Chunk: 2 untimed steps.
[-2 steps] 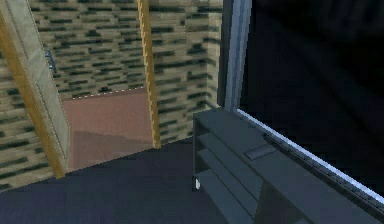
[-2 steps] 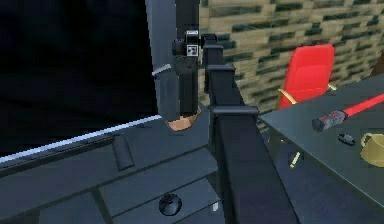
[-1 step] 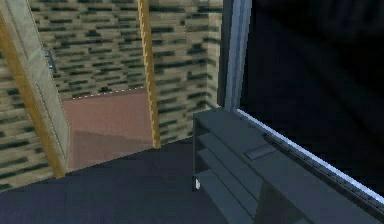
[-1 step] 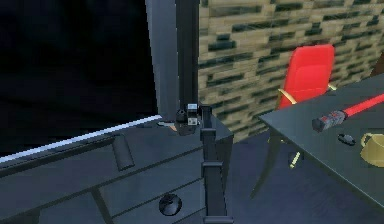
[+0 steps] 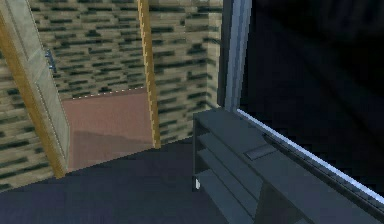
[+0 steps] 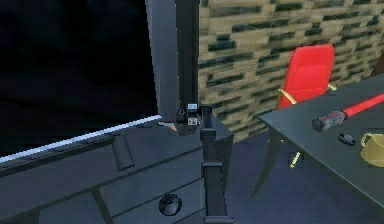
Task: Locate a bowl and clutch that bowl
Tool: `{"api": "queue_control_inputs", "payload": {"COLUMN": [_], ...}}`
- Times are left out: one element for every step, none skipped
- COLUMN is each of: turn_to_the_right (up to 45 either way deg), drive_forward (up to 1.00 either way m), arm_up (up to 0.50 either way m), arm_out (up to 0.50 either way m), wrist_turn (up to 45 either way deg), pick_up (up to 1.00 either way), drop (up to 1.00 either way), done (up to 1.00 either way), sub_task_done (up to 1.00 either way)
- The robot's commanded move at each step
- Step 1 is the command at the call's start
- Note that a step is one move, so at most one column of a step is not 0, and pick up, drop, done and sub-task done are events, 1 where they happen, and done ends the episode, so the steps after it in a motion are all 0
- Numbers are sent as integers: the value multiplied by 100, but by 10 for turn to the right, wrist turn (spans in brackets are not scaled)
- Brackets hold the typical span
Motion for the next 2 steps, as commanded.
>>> {"api": "queue_control_inputs", "payload": {"turn_to_the_right": [0, 0], "drive_forward": [0, 0], "arm_up": [10, 0], "arm_out": [0, 0], "wrist_turn": [0, 0], "pick_up": [0, 0], "drop": [0, 0], "done": [0, 100], "sub_task_done": [0, 0]}}
